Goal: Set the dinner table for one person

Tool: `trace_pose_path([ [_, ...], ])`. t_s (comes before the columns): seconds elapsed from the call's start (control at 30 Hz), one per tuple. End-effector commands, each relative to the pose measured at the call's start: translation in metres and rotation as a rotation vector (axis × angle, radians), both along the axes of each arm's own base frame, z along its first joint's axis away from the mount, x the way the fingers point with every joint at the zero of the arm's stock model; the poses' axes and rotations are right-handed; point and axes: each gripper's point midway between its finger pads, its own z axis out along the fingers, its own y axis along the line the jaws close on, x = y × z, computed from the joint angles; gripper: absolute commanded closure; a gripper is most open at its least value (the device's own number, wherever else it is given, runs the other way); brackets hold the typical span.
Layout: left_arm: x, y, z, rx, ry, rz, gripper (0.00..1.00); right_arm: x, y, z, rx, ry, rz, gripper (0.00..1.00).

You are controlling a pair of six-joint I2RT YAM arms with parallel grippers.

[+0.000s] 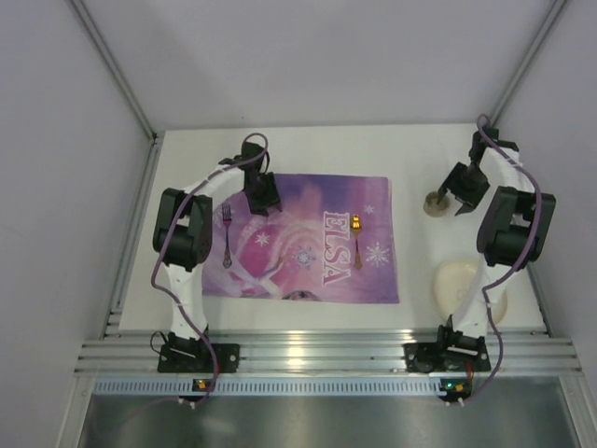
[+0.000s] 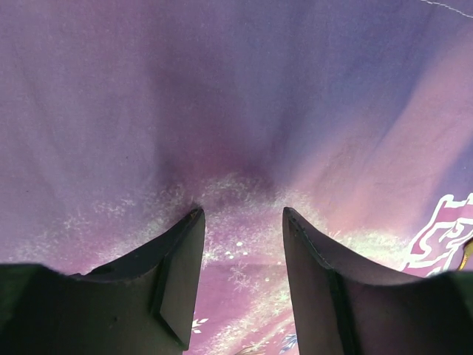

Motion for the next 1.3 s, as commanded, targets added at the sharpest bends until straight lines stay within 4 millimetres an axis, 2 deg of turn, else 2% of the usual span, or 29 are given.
trace_pose_path([
  [0.0, -0.01, 0.011, -0.01, 0.05, 0.015, -0.017, 0.48, 0.026, -0.008, 0.005, -0.018, -0.06, -0.025, 0.41],
  [0.17, -0.01, 0.017, -0.009, 0.052, 0.018, -0.004, 0.48, 0.033, -0.009, -0.005, -0.026, -0.046, -0.023, 0.45],
  [0.3, -0.004, 0.013, 0.006, 0.024, -0.006, 0.007, 0.48, 0.032, -0.009, -0.018, -0.036, -0.022, -0.024, 0.55],
  [0.33, 0.0, 0.01, 0.016, 0.01, -0.027, 0.014, 0.48, 0.031, -0.009, -0.022, -0.035, -0.017, -0.022, 0.59],
  [0.37, 0.002, 0.009, 0.023, 0.002, -0.039, 0.016, 0.48, 0.032, -0.008, -0.024, -0.035, -0.014, -0.02, 0.72],
  [0.5, 0.016, 0.005, 0.063, -0.025, -0.117, 0.029, 0.48, 0.033, -0.012, -0.029, -0.08, 0.001, -0.006, 0.99],
  [0.57, 0.026, 0.002, 0.089, -0.048, -0.174, 0.038, 0.48, 0.036, -0.013, -0.024, -0.107, -0.007, 0.013, 1.0],
  [0.6, 0.027, 0.001, 0.096, -0.055, -0.182, 0.044, 0.48, 0.038, -0.011, -0.019, -0.121, -0.015, 0.02, 1.0],
  [0.63, 0.032, 0.0, 0.113, -0.068, -0.217, 0.05, 0.48, 0.041, -0.01, -0.01, -0.126, -0.027, 0.023, 1.0],
  [0.7, 0.033, -0.002, 0.127, -0.081, -0.243, 0.058, 0.48, 0.051, 0.0, 0.017, -0.15, -0.088, 0.047, 1.0],
  [0.73, 0.034, -0.002, 0.136, -0.088, -0.261, 0.06, 0.48, 0.053, 0.007, 0.027, -0.154, -0.106, 0.062, 1.0],
  [0.77, 0.033, -0.001, 0.146, -0.092, -0.285, 0.063, 0.48, 0.057, 0.026, 0.044, -0.156, -0.147, 0.101, 1.0],
  [0.83, 0.031, 0.002, 0.153, -0.087, -0.299, 0.072, 0.48, 0.066, 0.05, 0.069, -0.155, -0.211, 0.147, 1.0],
  [0.87, 0.03, 0.002, 0.162, -0.088, -0.32, 0.074, 0.48, 0.067, 0.084, 0.078, -0.13, -0.24, 0.208, 1.0],
  [0.93, 0.024, 0.006, 0.161, -0.078, -0.318, 0.08, 0.48, 0.072, 0.115, 0.091, -0.091, -0.281, 0.256, 1.0],
  [0.97, 0.022, 0.007, 0.162, -0.078, -0.316, 0.083, 0.48, 0.072, 0.14, 0.09, -0.065, -0.281, 0.288, 1.0],
  [1.03, 0.015, 0.009, 0.163, -0.08, -0.315, 0.089, 0.48, 0.075, 0.165, 0.088, -0.03, -0.29, 0.324, 1.0],
  [1.07, 0.012, 0.01, 0.163, -0.079, -0.312, 0.093, 0.48, 0.075, 0.184, 0.074, -0.024, -0.265, 0.36, 1.0],
  [1.1, 0.006, 0.011, 0.164, -0.08, -0.311, 0.097, 0.48, 0.077, 0.198, 0.072, 0.001, -0.267, 0.386, 1.0],
  [1.13, 0.003, 0.013, 0.165, -0.075, -0.312, 0.101, 0.48, 0.078, 0.205, 0.066, 0.009, -0.255, 0.397, 1.0],
  [1.17, 0.0, 0.014, 0.167, -0.076, -0.317, 0.103, 0.48, 0.077, 0.217, 0.05, 0.017, -0.222, 0.415, 1.0],
  [1.23, -0.009, 0.017, 0.168, -0.073, -0.317, 0.11, 0.48, 0.079, 0.227, 0.041, 0.021, -0.209, 0.423, 1.0],
  [1.27, -0.013, 0.018, 0.168, -0.07, -0.316, 0.114, 0.48, 0.078, 0.231, 0.029, 0.019, -0.184, 0.429, 1.0],
])
